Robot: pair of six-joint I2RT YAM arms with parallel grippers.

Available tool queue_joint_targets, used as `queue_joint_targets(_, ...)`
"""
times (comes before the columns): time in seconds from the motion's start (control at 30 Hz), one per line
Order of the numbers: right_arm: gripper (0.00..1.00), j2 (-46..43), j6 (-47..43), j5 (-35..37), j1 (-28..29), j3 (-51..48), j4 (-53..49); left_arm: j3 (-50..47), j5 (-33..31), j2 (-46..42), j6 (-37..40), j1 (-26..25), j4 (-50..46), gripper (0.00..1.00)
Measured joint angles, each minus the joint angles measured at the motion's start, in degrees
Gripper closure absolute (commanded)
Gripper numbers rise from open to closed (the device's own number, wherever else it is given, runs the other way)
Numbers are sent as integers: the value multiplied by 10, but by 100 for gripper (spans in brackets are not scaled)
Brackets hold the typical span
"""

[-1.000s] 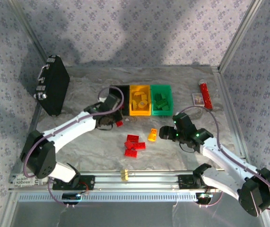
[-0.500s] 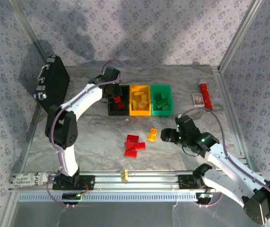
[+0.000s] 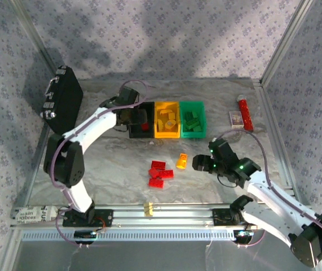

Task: Sort the legos into containers by color
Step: Place the lego in the container, then pick up the lego from the bottom-center of the table.

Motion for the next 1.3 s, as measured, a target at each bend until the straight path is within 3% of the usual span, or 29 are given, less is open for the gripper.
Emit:
queue_joint_targets(0.33, 20, 80, -12, 0, 66, 37, 29, -208, -1, -230, -18, -51, 49, 16)
queue_joint_targets(0.63, 24, 231, -67, 16, 165, 157, 37, -400, -22, -411, -88, -101, 41, 19)
queue_joint_targets(0.93, 26, 389, -97, 22, 219, 269, 32, -459, -63, -531, -143, -146, -20, 21)
queue_joint_targets(1.3, 34, 514, -107, 25, 257, 377, 10, -477, -69, -594, -173, -154, -63, 22)
